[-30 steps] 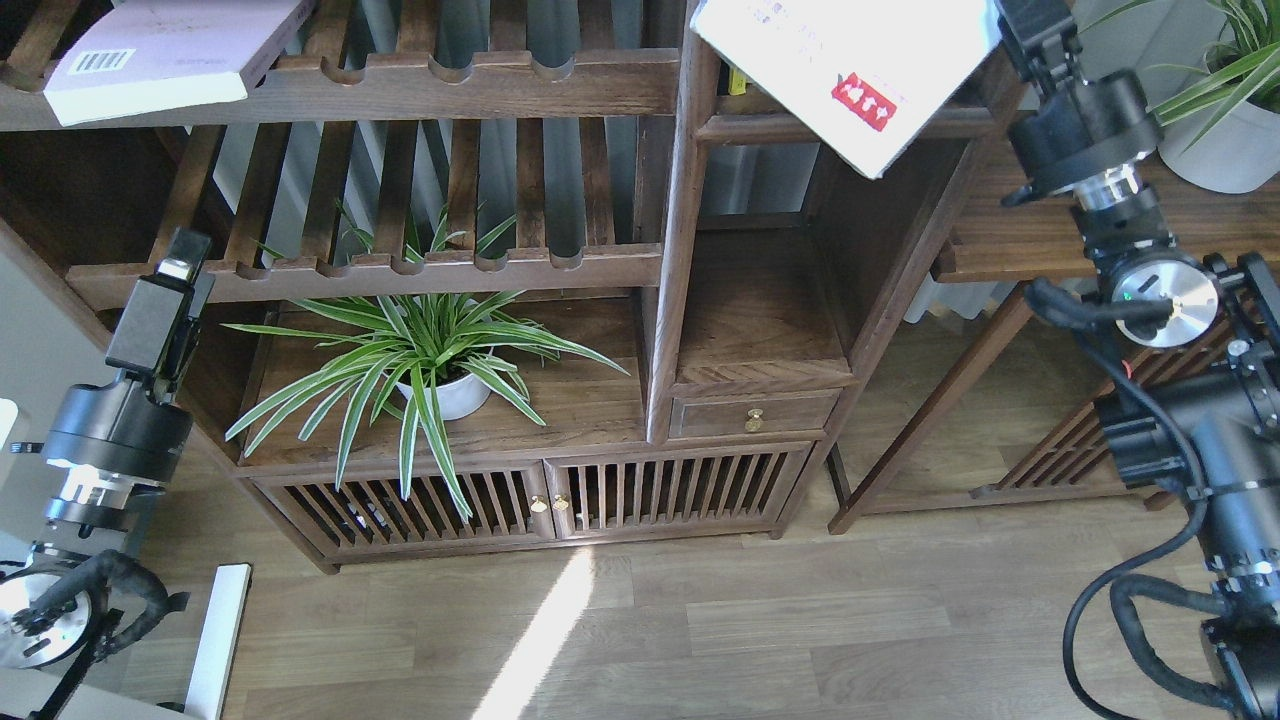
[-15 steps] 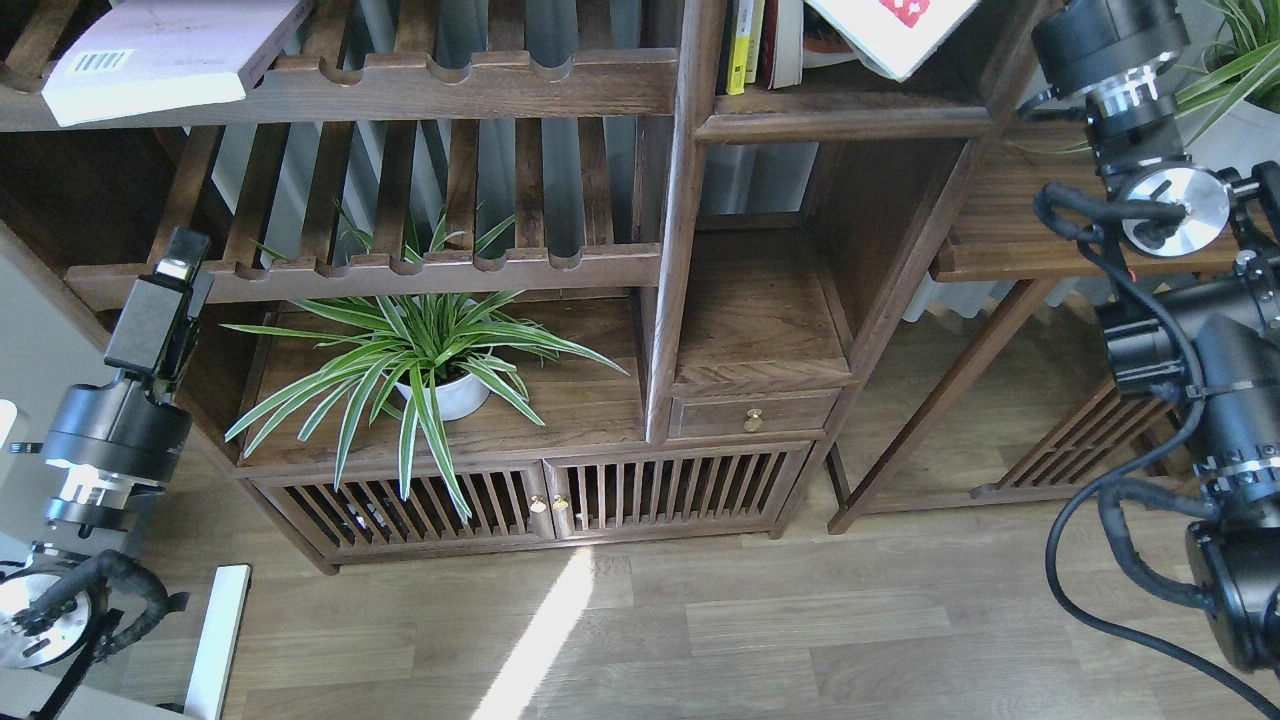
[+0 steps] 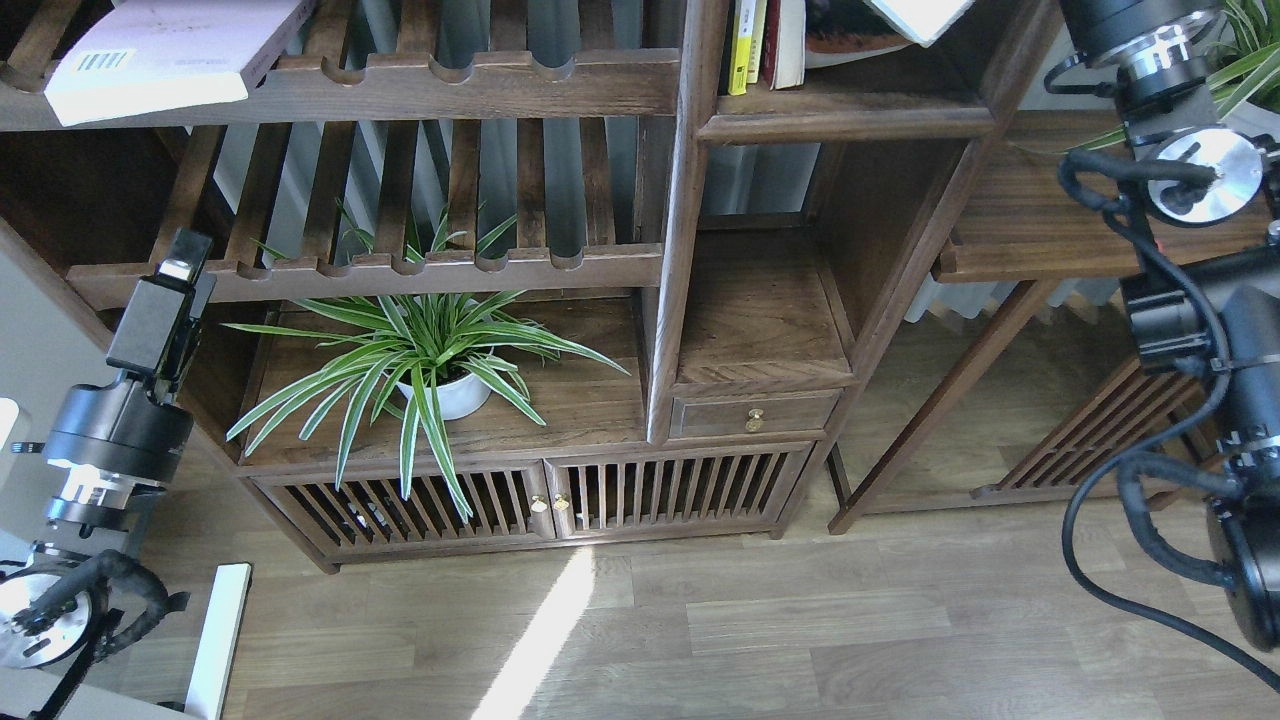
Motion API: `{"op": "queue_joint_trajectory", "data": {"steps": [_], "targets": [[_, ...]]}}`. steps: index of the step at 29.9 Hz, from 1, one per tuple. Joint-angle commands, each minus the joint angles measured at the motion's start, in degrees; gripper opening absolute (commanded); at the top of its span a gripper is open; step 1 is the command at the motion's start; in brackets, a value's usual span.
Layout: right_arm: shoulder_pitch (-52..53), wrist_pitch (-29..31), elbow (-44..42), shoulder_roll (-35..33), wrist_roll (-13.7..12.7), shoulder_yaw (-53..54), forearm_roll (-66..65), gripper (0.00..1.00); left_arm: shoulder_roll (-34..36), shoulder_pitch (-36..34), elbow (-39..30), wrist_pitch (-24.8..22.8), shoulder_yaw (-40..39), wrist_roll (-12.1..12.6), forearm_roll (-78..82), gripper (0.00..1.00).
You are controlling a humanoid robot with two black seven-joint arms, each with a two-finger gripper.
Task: Organize books on shelf
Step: 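Carry the white book up toward the upper compartment with the right gripper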
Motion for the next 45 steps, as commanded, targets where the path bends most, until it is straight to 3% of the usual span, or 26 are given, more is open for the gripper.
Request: {"op": "queue_joint_trajectory", "data": {"steps": [1,8,12,15,21,45], "targets": [[-2.7,-0.1,4.1,-3.2,-1.2,-1.4,0.0,0.04,-0.1,0.0,0.0,0.0,0.1,0.0,0.0,0.98],[-7.6,-0.1,10.3,-4.2,-4.5,-1.5,-0.9,0.03,-0.3,0.3,0.1,0.0,0.1,-0.1,0.0,0.98],[-7.9,-0.6,10.8,-4.2,-4.9,-1.4,-5.6,0.02,-0.3,0.3,0.1,0.0,0.1,-0.1,0.0,0.98],[-7.7,-3.1,10.8,-4.3,-5.3,-1.2,-8.6,0.02,-0.4,0.3,0.1,0.0,0.1,-0.1,0.0,0.98],[-5.5,-8.4,10.6,-5.2,-8.6,-1.2,-11.0,0.02,-0.5,0.3,0.1,0.0,0.1,-0.1,0.0,0.98],[3.7,-16.2,4.9,-1.2,-7.6,-1.5,-25.2,0.02,-0.5,0.8,0.2,0.0,0.2,-0.5,0.0,0.98]]}}
